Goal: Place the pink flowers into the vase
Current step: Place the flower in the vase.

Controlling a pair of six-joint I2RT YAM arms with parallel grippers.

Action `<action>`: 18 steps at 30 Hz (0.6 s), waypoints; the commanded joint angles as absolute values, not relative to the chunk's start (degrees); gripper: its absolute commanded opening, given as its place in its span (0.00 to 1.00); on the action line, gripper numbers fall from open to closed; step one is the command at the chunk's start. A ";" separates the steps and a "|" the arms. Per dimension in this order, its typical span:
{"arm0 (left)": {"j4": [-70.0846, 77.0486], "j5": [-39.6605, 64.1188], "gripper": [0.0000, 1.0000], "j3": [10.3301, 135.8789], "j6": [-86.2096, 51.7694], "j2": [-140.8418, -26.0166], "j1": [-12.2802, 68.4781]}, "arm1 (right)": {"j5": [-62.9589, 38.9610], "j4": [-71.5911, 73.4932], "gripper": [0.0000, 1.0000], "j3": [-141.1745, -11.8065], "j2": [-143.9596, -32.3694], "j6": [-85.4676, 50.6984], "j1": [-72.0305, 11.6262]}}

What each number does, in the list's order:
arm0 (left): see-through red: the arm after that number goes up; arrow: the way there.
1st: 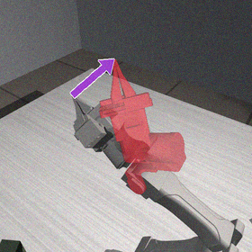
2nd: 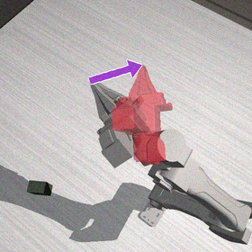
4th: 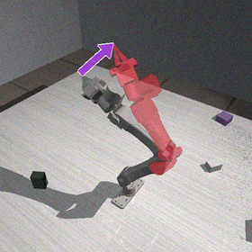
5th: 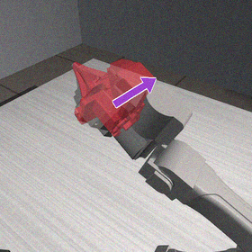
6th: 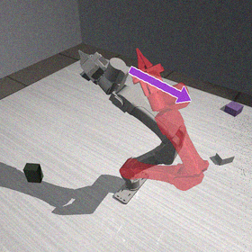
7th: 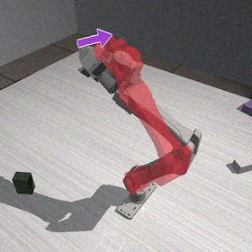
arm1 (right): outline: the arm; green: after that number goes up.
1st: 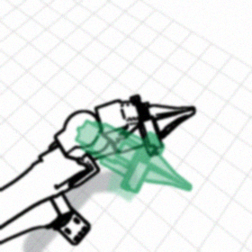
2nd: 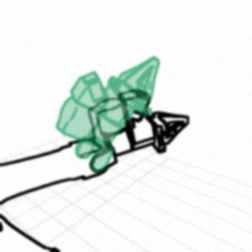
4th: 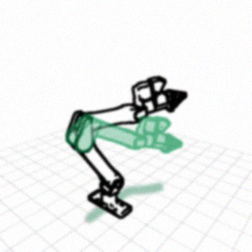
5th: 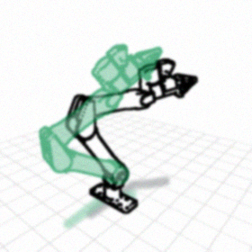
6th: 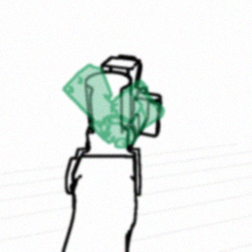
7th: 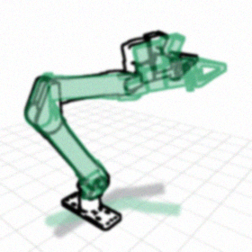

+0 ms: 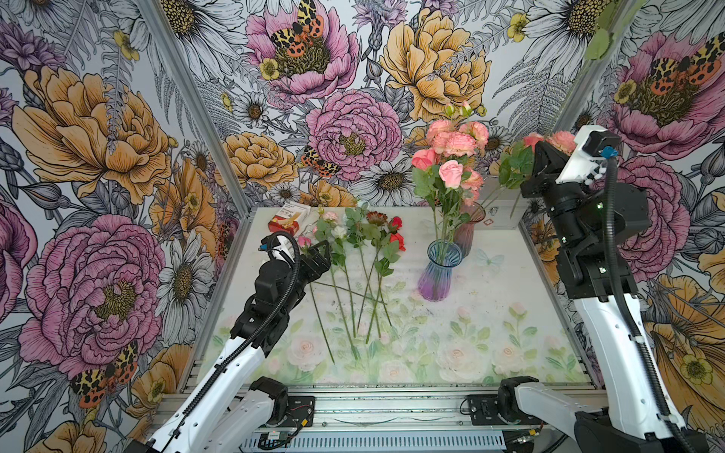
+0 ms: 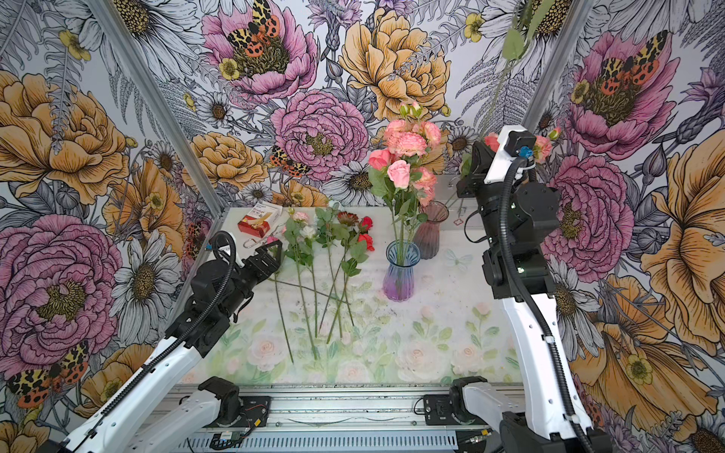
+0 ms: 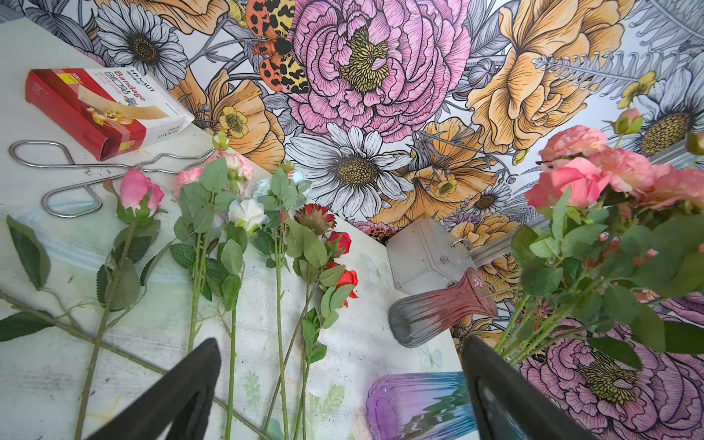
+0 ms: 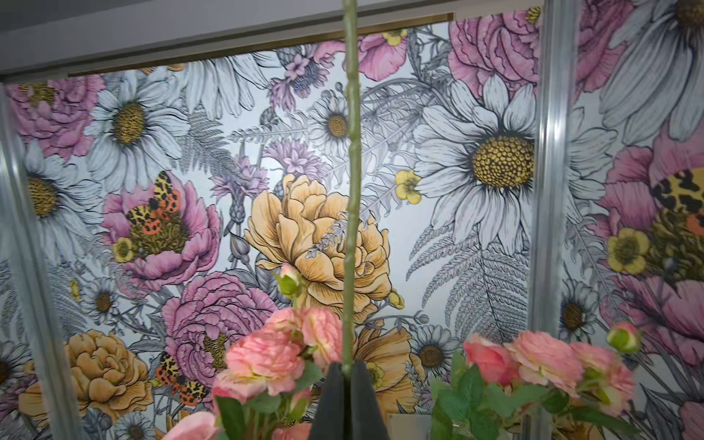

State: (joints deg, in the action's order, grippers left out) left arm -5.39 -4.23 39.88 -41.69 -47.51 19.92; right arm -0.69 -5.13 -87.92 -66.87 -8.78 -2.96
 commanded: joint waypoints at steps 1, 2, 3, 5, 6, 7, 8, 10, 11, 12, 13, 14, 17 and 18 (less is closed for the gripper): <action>-6.16 -1.12 0.99 39.10 -41.66 -47.45 18.59 | -2.84 1.88 0.00 -85.53 -71.91 -15.89 0.98; -6.69 -0.44 0.99 39.32 -41.45 -47.78 18.08 | -2.81 4.86 0.00 -84.42 -73.37 -15.87 1.57; -7.09 0.53 0.99 39.58 -41.19 -48.41 17.55 | -3.28 6.75 0.00 -84.14 -75.14 -15.66 2.04; -8.09 2.34 0.99 40.53 -40.64 -50.02 16.64 | -4.16 8.92 0.00 -84.70 -78.64 -15.39 2.80; -8.60 2.97 0.99 41.09 -40.24 -51.07 16.38 | -4.70 10.03 0.00 -84.96 -80.35 -15.40 3.04; -8.68 3.94 0.99 41.45 -39.81 -52.03 16.48 | -5.23 11.11 0.00 -85.07 -81.72 -15.57 3.13; -8.61 4.75 0.99 41.89 -39.40 -53.15 16.35 | -6.32 12.67 0.00 -85.08 -83.27 -15.56 3.12; -8.46 5.91 0.99 42.51 -38.93 -55.13 16.55 | -7.96 15.36 0.00 -85.21 -85.93 -15.73 3.06; -8.29 6.14 0.99 42.70 -38.63 -55.93 16.59 | -8.49 16.05 0.00 -85.63 -87.26 -15.67 2.86; -7.96 6.37 0.99 42.65 -38.43 -56.75 16.58 | -8.93 16.15 0.00 -86.33 -88.38 -15.46 2.65; -7.68 6.39 0.99 42.73 -38.25 -57.22 16.56 | -9.10 16.60 0.00 -86.64 -89.25 -15.34 2.49; -7.41 6.40 0.99 42.71 -38.06 -57.93 16.68 | -9.24 17.46 0.00 -86.79 -90.15 -15.29 2.23; -6.20 6.58 0.99 42.41 -37.71 -60.16 16.61 | -9.65 19.38 0.00 -86.97 -93.09 -15.41 2.05; -5.58 6.73 0.99 42.26 -37.79 -60.91 16.53 | -9.67 20.26 0.00 -86.73 -94.22 -15.38 2.11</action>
State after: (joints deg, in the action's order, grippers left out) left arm -7.27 4.84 41.25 -39.38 -59.53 16.73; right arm -7.97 14.76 -84.68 -92.44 -14.61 2.55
